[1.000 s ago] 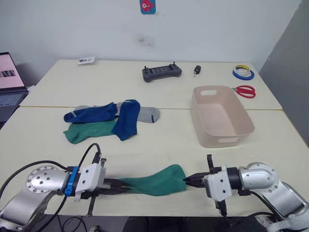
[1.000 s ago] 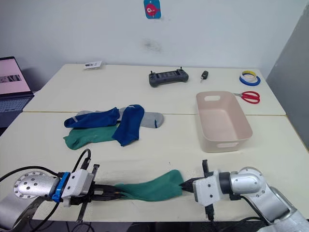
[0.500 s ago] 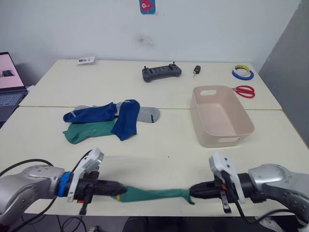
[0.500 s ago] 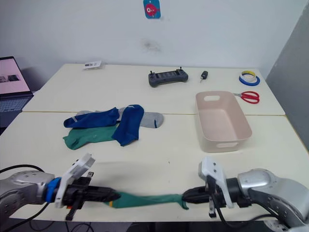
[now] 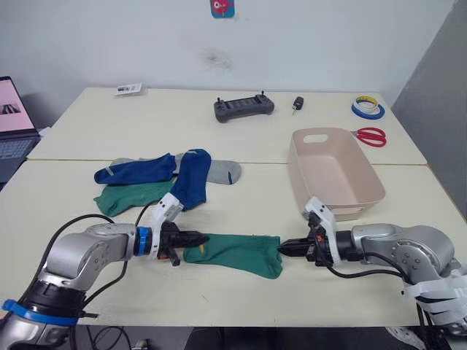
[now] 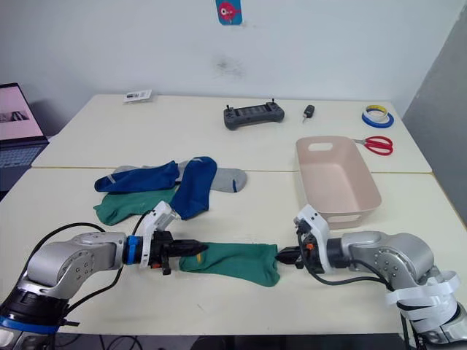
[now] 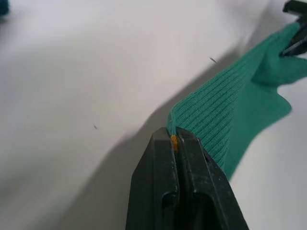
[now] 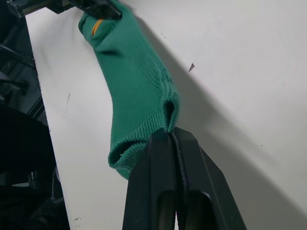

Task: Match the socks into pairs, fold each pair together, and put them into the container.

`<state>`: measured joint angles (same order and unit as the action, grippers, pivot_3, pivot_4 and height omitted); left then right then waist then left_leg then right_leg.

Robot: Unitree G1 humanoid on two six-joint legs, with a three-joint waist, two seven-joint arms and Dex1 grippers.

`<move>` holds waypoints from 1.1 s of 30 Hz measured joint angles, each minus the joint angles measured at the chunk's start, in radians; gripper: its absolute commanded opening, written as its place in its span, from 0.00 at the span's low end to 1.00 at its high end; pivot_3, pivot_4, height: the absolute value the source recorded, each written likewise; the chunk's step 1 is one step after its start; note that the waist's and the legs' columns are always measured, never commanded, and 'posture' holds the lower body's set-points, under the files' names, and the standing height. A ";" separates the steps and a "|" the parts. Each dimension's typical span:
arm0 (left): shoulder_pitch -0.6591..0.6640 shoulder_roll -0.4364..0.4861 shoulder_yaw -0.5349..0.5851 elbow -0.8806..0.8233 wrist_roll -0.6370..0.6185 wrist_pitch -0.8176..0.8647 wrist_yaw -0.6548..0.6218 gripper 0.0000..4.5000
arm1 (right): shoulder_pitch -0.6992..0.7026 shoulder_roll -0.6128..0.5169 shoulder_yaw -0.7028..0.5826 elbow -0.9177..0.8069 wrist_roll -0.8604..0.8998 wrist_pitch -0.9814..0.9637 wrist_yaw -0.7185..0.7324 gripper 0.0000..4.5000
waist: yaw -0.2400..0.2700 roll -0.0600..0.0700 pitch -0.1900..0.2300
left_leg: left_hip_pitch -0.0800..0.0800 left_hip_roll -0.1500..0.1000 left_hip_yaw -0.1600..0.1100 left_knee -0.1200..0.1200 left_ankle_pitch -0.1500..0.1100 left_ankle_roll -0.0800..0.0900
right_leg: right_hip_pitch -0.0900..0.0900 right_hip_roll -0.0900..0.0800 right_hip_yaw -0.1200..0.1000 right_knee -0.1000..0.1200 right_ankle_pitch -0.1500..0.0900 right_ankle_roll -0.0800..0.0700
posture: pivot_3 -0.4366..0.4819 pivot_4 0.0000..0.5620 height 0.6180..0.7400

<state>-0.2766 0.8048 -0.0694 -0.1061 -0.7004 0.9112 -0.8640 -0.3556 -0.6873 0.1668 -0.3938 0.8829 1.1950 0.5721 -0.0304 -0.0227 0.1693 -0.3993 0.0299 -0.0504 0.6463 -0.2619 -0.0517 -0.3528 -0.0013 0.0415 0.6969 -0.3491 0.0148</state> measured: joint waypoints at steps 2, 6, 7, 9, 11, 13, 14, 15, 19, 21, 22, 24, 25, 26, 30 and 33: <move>-0.007 -0.011 -0.001 0.003 0.013 0.004 0.011 0.00 | 0.000 0.015 -0.005 0.006 -0.010 -0.001 -0.010 0.01 | -0.001 0.000 0.000 | 0.000 0.000 0.000 0.000 0.000 0.000 | 0.000 0.000 0.000 0.000 0.000 0.000 | 0.48 0.27 1.00; -0.012 -0.011 -0.007 0.004 0.051 0.006 0.011 0.00 | 0.000 0.027 -0.008 0.007 -0.045 -0.003 -0.026 0.01 | -0.001 0.000 0.000 | 0.000 0.000 0.000 0.000 0.000 0.000 | 0.000 0.000 0.000 0.000 0.000 0.000 | 0.48 0.27 1.00; -0.012 -0.013 -0.007 0.005 0.060 0.004 0.011 0.00 | 0.000 0.028 -0.009 0.007 -0.055 -0.004 -0.031 0.01 | 0.000 0.000 0.000 | 0.000 0.000 0.000 0.000 0.000 0.000 | 0.000 0.000 0.000 0.000 0.000 0.000 | 0.48 0.27 1.00; -0.012 -0.022 -0.006 0.006 0.076 -0.006 0.016 0.00 | 0.000 0.029 -0.009 0.007 -0.078 -0.011 -0.036 0.05 | 0.000 0.000 0.000 | 0.000 0.000 0.000 0.000 0.000 0.000 | 0.000 0.000 0.000 0.000 0.000 0.000 | 0.48 0.27 1.00; -0.012 -0.036 -0.006 0.009 0.091 -0.027 0.019 0.00 | 0.001 0.029 -0.012 0.007 -0.097 -0.019 -0.042 0.14 | 0.000 0.000 0.000 | 0.000 0.000 0.000 0.000 0.000 0.000 | 0.000 0.000 0.000 0.000 0.000 0.000 | 0.48 0.27 1.00; -0.012 -0.051 -0.002 0.016 0.096 -0.045 0.022 0.00 | 0.004 0.029 -0.024 0.007 -0.116 -0.027 -0.043 0.29 | 0.001 0.000 0.000 | 0.000 0.000 0.000 0.000 0.000 0.000 | 0.000 0.000 0.000 0.000 0.000 0.000 | 0.48 0.27 1.00; -0.011 -0.053 0.000 0.018 0.096 -0.048 0.016 0.00 | 0.010 0.027 -0.033 0.005 -0.117 -0.031 -0.042 0.36 | 0.001 0.000 0.000 | 0.000 0.000 0.000 0.000 0.000 0.000 | 0.000 0.000 0.000 0.000 0.000 0.000 | 0.48 0.27 1.00; -0.010 -0.052 0.003 0.019 0.096 -0.051 0.003 0.05 | 0.019 0.025 -0.039 0.002 -0.118 -0.033 -0.040 0.45 | 0.001 0.000 0.000 | 0.000 0.000 0.000 0.000 0.000 0.000 | 0.000 0.000 0.000 0.000 0.000 0.000 | 0.48 0.27 1.00; 0.020 -0.013 0.034 0.007 0.096 -0.075 -0.041 0.26 | 0.055 0.002 -0.068 -0.024 -0.130 -0.056 -0.028 0.75 | -0.002 0.000 0.000 | 0.000 0.000 0.000 -0.001 0.000 0.000 | 0.000 0.000 0.000 0.000 0.000 0.000 | 0.48 0.27 1.00; 0.054 0.009 0.073 -0.018 0.089 -0.076 -0.053 0.40 | 0.079 -0.026 -0.083 -0.047 -0.150 -0.089 -0.015 0.90 | -0.002 0.000 0.000 | 0.000 0.000 0.000 -0.001 0.000 0.000 | 0.000 0.000 0.000 0.000 0.000 0.000 | 0.48 0.27 1.00; 0.073 0.022 0.092 -0.031 0.085 -0.076 -0.062 0.47 | 0.099 -0.040 -0.097 -0.061 -0.157 -0.110 -0.003 0.97 | -0.001 0.000 0.000 | 0.000 0.000 0.000 -0.001 0.000 0.000 | 0.000 -0.001 0.000 0.000 0.000 0.000 | 0.48 0.27 1.00; 0.110 0.039 0.134 -0.052 0.078 -0.087 -0.077 0.61 | 0.135 -0.066 -0.117 -0.089 -0.172 -0.158 0.021 1.00 | 0.000 0.000 0.000 | 0.000 0.000 0.000 -0.001 0.000 0.000 | 0.000 -0.001 0.000 0.000 0.000 0.000 | 0.48 0.27 1.00; 0.123 0.046 0.151 -0.058 0.075 -0.096 -0.090 0.67 | 0.150 -0.080 -0.121 -0.101 -0.187 -0.187 0.037 1.00 | 0.000 0.000 0.000 | 0.000 0.000 0.000 0.000 0.000 0.000 | 0.000 -0.001 0.000 0.000 0.000 0.000 | 0.48 0.27 1.00; 0.134 0.051 0.168 -0.065 0.067 -0.097 -0.099 0.67 | 0.164 -0.092 -0.126 -0.114 -0.198 -0.218 0.053 1.00 | 0.000 0.000 0.000 | 0.000 0.000 0.000 -0.001 0.000 0.000 | 0.000 -0.001 0.000 0.000 0.000 0.000 | 0.48 0.27 1.00; 0.208 0.071 0.275 -0.101 -0.003 -0.043 -0.111 0.67 | 0.234 -0.128 -0.183 -0.203 -0.191 -0.328 0.150 1.00 | -0.002 0.000 0.000 | 0.000 0.000 0.000 -0.001 0.000 0.000 | 0.000 -0.001 0.000 -0.001 0.000 0.000 | 0.48 0.27 1.00; 0.244 0.043 0.297 -0.138 -0.024 0.007 -0.061 0.67 | 0.248 -0.131 -0.194 -0.265 -0.189 -0.364 0.170 1.00 | 0.000 0.000 0.000 | 0.001 0.000 0.000 -0.001 0.000 0.000 | 0.001 -0.001 0.000 -0.001 0.000 0.000 | 0.48 0.27 1.00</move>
<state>-0.0330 0.8476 0.2280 -0.2442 -0.7247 0.9181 -0.9249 -0.1076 -0.8180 -0.0274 -0.6589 0.6939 0.8311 0.7424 -0.0307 -0.0223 0.1695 -0.3986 0.0298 -0.0503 0.6455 -0.2618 -0.0518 -0.3520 -0.0025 0.0414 0.6963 -0.3492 0.0151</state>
